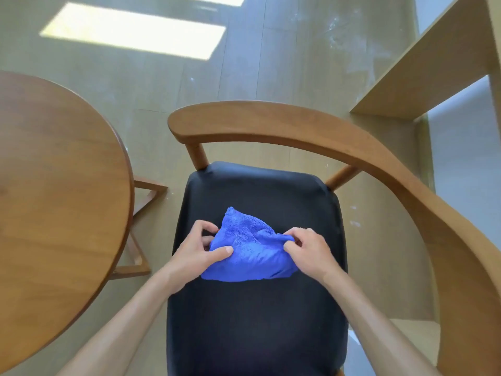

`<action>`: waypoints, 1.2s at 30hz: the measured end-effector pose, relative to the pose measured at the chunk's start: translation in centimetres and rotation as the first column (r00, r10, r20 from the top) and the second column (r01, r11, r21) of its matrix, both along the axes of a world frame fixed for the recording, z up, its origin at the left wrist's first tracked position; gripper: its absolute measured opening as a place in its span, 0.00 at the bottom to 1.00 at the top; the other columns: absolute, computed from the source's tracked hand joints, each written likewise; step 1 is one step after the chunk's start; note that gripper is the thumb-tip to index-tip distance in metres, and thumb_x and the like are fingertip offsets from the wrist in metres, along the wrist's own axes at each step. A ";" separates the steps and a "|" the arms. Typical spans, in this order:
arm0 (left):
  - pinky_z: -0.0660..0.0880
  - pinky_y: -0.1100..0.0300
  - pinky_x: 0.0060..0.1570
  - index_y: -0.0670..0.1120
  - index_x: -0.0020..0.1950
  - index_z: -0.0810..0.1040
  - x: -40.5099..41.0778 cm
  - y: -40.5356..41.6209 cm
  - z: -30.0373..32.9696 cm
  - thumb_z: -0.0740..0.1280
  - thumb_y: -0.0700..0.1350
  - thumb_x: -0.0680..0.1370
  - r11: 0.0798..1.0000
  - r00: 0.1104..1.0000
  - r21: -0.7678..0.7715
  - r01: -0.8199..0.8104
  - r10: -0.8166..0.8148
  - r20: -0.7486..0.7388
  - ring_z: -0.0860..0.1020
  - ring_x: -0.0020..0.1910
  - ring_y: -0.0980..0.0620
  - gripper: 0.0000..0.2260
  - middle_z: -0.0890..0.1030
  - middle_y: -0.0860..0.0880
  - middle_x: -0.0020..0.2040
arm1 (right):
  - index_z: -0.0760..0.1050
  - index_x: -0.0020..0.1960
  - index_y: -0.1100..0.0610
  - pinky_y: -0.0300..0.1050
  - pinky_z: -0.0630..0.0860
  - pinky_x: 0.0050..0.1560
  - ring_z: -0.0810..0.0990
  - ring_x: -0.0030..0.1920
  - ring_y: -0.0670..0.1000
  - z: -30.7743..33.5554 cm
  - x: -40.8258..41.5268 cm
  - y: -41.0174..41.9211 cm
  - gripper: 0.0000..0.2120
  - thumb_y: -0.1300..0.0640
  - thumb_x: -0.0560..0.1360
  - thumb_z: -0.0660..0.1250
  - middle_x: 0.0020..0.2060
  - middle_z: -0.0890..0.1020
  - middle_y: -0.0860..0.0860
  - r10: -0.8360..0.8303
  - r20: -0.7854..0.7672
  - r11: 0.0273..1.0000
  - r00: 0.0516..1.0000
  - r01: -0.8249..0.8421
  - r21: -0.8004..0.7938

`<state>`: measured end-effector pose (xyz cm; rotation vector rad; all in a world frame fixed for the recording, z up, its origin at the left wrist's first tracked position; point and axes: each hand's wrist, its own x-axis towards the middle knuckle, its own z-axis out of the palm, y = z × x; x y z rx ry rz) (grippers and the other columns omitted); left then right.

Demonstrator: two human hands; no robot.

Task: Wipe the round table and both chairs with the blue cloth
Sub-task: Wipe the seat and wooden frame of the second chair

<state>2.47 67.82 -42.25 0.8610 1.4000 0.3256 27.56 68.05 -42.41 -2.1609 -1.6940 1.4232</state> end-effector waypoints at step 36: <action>0.71 0.44 0.61 0.43 0.56 0.77 2.5 -3.2 -3.3 0.60 0.54 0.71 0.682 0.544 0.311 0.662 -0.152 -0.825 0.73 0.61 0.40 0.20 0.75 0.42 0.60 | 0.80 0.54 0.55 0.42 0.71 0.50 0.75 0.53 0.51 -4.3 -0.2 -2.4 0.17 0.65 0.68 0.62 0.57 0.80 0.45 0.370 0.267 0.661 0.890 -0.454 0.597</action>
